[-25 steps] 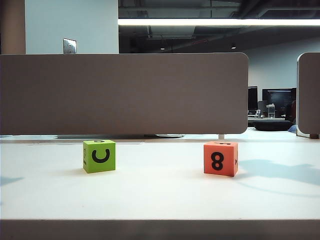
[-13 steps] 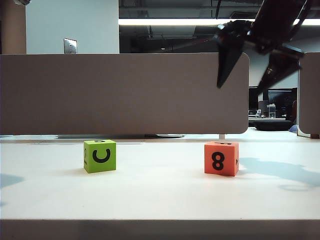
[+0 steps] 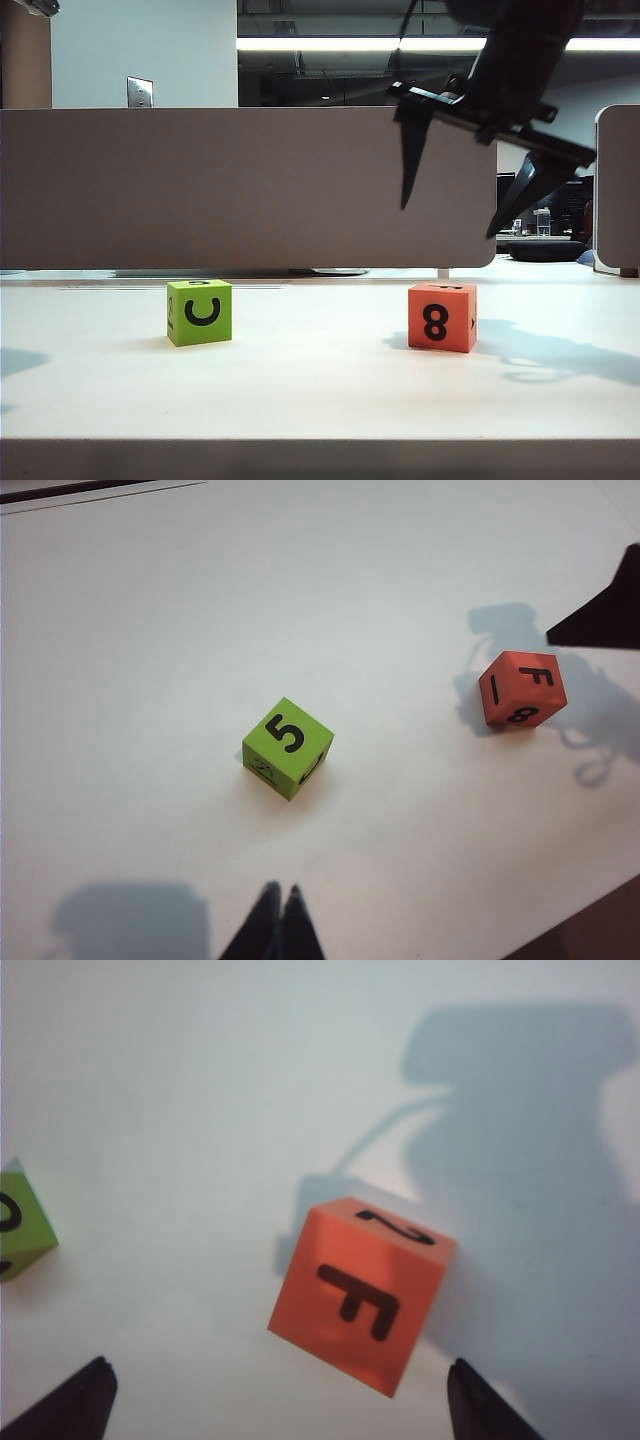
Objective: Stack the letter block on the right onto the letter block on the left.
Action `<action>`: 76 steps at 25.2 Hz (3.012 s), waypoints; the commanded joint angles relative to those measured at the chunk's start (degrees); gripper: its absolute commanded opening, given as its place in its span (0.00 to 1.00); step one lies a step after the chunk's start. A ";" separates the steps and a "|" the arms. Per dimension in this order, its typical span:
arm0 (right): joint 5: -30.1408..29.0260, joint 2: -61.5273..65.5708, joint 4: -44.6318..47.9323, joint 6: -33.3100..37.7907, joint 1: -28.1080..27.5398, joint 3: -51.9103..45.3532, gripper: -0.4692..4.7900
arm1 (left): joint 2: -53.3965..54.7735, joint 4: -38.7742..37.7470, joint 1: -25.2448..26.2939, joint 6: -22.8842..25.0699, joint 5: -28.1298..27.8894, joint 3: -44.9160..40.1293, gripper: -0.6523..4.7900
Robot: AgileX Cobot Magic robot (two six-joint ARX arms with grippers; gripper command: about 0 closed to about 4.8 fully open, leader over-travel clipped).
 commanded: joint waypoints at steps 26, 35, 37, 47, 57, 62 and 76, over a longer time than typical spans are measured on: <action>4.22 12.37 -0.28 7.32 1.92 1.88 1.00 | -0.22 0.59 -0.04 0.04 -0.02 0.20 0.11; 4.24 12.70 0.83 3.72 1.92 1.92 0.69 | -2.43 3.43 -0.07 2.03 -4.48 0.22 0.11; 4.22 12.70 1.25 2.29 1.90 1.92 0.59 | -2.43 3.37 -0.07 2.01 -4.48 0.22 0.11; -10.67 12.63 7.87 -15.15 1.84 12.90 0.59 | -2.75 2.78 -0.07 2.64 -4.48 0.22 0.11; -9.05 14.91 2.34 -32.61 9.42 34.51 0.61 | -2.75 2.19 -0.07 2.64 -4.48 0.22 0.11; -6.91 25.51 -10.25 -36.15 13.44 44.85 0.61 | -2.75 2.05 -0.07 2.64 -4.48 0.22 0.11; -3.67 33.77 -10.86 -40.76 18.32 48.59 0.61 | -2.75 0.52 -0.07 3.74 -4.52 0.22 0.11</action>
